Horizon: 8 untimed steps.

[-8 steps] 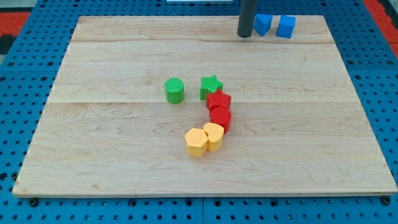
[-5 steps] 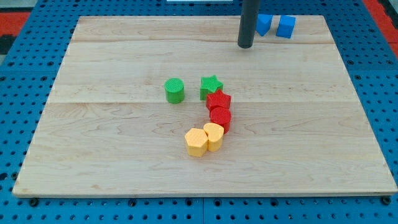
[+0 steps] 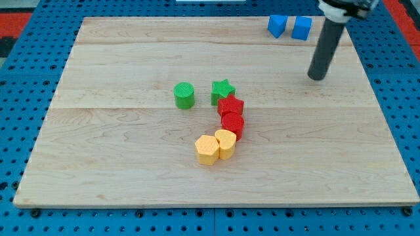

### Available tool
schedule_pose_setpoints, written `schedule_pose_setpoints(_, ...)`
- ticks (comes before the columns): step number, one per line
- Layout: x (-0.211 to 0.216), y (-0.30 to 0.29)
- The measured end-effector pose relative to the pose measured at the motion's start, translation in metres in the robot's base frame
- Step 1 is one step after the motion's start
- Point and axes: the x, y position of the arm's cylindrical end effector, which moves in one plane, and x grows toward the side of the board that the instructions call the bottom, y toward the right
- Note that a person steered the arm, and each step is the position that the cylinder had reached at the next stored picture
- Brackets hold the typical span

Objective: Slide the green circle into the green star

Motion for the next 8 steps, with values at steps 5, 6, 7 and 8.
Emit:
schedule_pose_setpoints(5, -0.118, -0.255)
schedule_pose_setpoints(6, -0.108, -0.378)
schedule_pose_setpoints(7, -0.06, -0.422)
schedule_pose_setpoints(8, 0.004, -0.372)
